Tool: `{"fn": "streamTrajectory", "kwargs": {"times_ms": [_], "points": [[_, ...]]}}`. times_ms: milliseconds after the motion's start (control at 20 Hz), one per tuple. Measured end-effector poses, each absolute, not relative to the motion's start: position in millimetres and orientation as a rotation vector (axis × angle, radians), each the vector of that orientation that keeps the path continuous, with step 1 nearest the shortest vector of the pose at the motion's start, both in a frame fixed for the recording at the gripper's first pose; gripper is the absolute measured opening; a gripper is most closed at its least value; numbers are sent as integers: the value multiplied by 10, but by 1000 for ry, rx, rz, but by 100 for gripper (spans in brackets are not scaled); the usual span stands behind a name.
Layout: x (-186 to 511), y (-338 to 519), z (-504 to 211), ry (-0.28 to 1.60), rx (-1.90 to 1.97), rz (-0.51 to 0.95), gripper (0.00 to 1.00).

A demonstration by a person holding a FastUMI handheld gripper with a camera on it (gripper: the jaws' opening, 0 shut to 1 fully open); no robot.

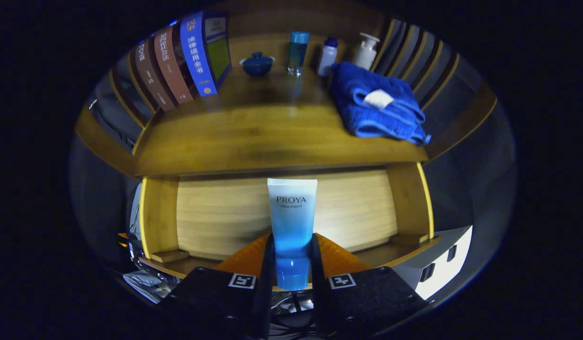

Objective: Pull open the drawer, take out the items inside it, and place them on the countertop above the cabinet.

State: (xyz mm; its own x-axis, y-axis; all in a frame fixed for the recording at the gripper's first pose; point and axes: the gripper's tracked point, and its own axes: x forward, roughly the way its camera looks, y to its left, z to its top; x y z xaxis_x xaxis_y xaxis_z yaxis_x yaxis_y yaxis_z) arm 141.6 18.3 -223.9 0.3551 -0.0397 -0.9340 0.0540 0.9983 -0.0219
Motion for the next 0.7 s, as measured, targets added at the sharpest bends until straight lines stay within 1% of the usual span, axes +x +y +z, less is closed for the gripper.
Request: {"fn": "streamTrajectory", "kwargs": {"times_ms": [200,400,700], "points": [[1946,242,-2078,1187,-1,-17,40],[2446,277,-2233,1204,6,38,41],[2940,296,-2448,1231,6,97,41]]}}
